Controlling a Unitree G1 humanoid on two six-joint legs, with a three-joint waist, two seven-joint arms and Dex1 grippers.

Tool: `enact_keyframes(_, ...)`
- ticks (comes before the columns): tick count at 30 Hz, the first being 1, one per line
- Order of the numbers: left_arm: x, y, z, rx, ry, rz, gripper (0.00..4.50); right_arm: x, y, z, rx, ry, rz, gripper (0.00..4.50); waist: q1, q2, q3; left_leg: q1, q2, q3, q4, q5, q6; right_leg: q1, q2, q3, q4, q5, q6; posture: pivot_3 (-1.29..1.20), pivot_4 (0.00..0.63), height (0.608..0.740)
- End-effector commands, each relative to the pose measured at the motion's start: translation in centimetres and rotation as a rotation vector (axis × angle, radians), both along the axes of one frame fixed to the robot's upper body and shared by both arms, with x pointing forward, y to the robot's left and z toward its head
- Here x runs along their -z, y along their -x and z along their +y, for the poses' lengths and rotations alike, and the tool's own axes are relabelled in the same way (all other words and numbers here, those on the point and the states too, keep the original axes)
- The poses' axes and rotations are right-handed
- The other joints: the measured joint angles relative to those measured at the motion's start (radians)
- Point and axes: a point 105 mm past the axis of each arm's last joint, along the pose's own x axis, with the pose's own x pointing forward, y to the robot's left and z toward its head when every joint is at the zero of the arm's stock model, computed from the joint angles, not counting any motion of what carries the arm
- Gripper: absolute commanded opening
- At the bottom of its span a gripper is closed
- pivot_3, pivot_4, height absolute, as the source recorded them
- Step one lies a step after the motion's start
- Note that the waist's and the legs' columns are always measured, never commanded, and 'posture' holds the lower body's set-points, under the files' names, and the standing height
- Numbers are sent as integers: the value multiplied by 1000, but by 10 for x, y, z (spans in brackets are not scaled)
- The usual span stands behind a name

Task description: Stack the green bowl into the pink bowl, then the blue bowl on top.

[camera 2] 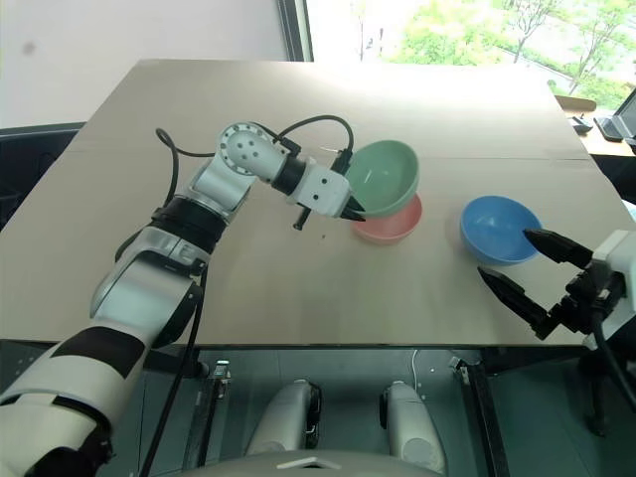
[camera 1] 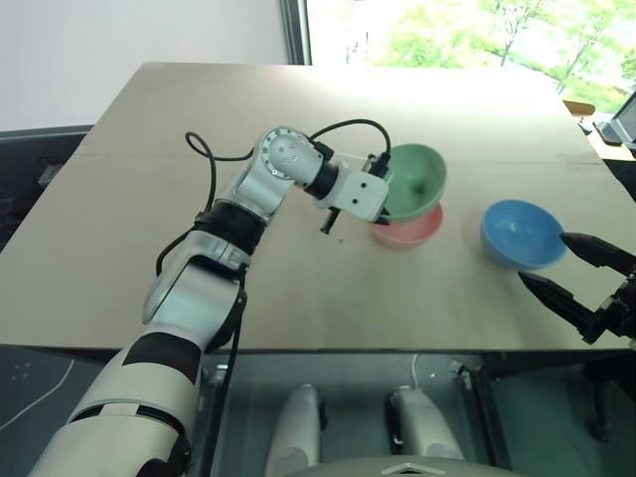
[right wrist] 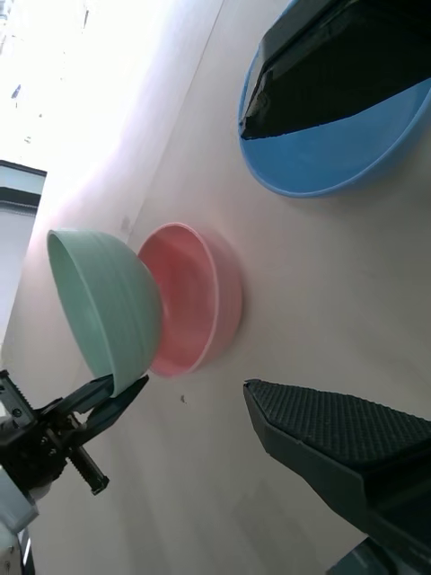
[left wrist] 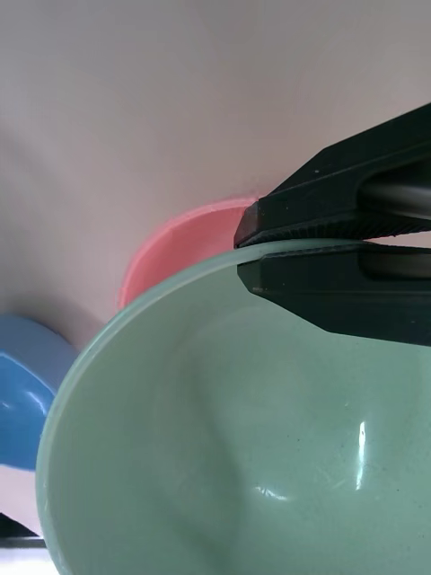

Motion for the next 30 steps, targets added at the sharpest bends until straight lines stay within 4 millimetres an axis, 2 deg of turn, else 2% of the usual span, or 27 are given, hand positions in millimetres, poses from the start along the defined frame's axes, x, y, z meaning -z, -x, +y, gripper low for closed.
enact_keyframes(1,-16,-1,-2,21,1,-45,68,-8,-1,-1,-16,23,-48,4500,2,0,0,0,0,0,0,0,0,0,0,0,0,0,0,0,150,740)
enact_keyframes(2,-14,0,-1,23,-13,-37,68,-7,-2,1,-24,30,-47,4500,2,0,0,0,0,0,0,0,0,0,0,0,0,0,0,0,150,740)
enact_keyframes(4,-14,0,0,22,-15,-34,706,-6,-4,4,-38,37,-48,4500,3,0,0,-1,0,0,0,0,0,0,0,0,-1,0,0,0,150,740)
enact_keyframes(5,-14,0,0,23,-14,-34,886,-6,-5,6,-43,38,-49,4500,3,0,0,-1,0,0,0,0,0,0,0,0,-1,0,0,0,150,740)
enact_keyframes(7,-19,2,-3,24,24,-30,1633,-5,-6,7,-49,43,-50,4500,3,0,0,-1,0,0,0,0,0,0,0,0,0,0,0,0,150,740)
enact_keyframes(10,-37,-3,-11,-24,153,-56,2652,0,-9,8,-51,81,-38,4500,3,0,0,-1,0,0,0,0,0,0,0,0,0,0,0,0,150,740)
enact_keyframes(12,-48,-3,-9,-55,221,-33,2652,7,-14,7,-34,136,-20,4500,4,0,0,-1,0,0,0,0,0,0,0,0,-1,0,0,0,150,740)
enact_keyframes(15,-69,5,4,-131,387,91,2652,19,-28,7,1,228,11,4500,-2,0,0,-1,0,0,0,0,0,0,0,0,0,0,0,0,150,740)
enact_keyframes(18,-73,12,17,-203,466,209,2652,27,-37,8,13,275,32,4500,-12,1,-1,0,0,0,0,0,0,0,0,0,1,0,0,0,150,740)
enact_keyframes(19,-74,21,29,-215,565,294,2652,34,-48,4,61,328,51,4500,-15,2,-1,1,0,0,0,0,0,0,0,0,2,0,0,0,150,740)
enact_keyframes(21,-69,39,54,-271,603,421,2652,43,-64,0,94,381,78,4500,-30,3,-2,1,1,1,0,0,0,0,0,1,2,0,0,0,150,740)
enact_keyframes(24,-62,67,71,-297,601,535,3309,50,-80,-5,108,396,120,4500,-38,2,-1,2,1,2,0,0,0,-1,0,2,3,0,0,0,150,740)
enact_keyframes(26,-55,76,82,-354,612,546,4184,51,-89,-7,104,403,135,4500,-26,2,0,1,1,0,0,0,0,-1,0,0,3,0,0,0,150,740)
enact_keyframes(27,-54,80,86,-373,620,566,4445,52,-92,-7,103,407,142,4500,-21,2,-1,1,1,0,1,0,0,-1,0,0,3,0,0,0,150,740)
enact_keyframes(29,-54,91,94,-400,635,619,4445,54,-98,-10,101,422,162,4500,-10,2,-1,1,0,0,1,0,0,-1,-1,0,3,0,0,0,150,740)
enact_keyframes(30,-53,96,97,-411,633,640,4500,55,-101,-11,100,426,167,3976,-8,2,-1,1,0,0,1,0,0,0,-1,-1,2,0,0,0,150,740)
